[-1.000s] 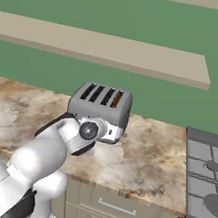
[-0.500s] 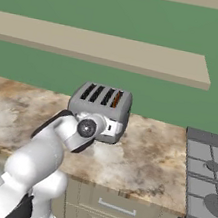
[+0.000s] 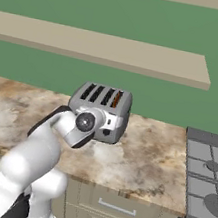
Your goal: Start the toaster. Once the lever pops up, take the bread to the plate on the dining counter.
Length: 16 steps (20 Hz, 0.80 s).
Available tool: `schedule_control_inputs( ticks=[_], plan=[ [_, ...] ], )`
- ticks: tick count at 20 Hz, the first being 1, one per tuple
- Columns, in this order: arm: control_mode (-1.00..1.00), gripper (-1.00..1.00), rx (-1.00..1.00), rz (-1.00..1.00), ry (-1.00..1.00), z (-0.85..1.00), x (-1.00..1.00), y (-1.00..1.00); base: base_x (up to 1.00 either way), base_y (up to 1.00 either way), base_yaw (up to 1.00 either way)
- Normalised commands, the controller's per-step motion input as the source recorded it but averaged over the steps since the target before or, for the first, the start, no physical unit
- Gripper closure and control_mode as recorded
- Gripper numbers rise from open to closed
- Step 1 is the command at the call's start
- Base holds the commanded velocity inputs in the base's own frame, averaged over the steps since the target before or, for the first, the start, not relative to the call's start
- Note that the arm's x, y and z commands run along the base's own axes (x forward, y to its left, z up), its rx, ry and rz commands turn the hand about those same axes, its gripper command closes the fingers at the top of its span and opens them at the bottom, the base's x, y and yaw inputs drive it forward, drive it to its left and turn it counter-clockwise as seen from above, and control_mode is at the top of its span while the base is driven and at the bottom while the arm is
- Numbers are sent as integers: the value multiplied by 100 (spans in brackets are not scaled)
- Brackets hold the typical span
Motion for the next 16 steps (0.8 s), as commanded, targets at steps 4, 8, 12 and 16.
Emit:
schedule_control_inputs(
  ticks=[4,8,12,16],
  plan=[
    [-100,-100,0,0,0,12,17,0,0,0,0],
    [-100,-100,0,0,0,9,11,0,0,0,0],
    [-100,-100,0,0,0,7,16,0,0,0,0],
    [-100,-100,0,0,0,6,22,0,0,0,0]
  ],
)
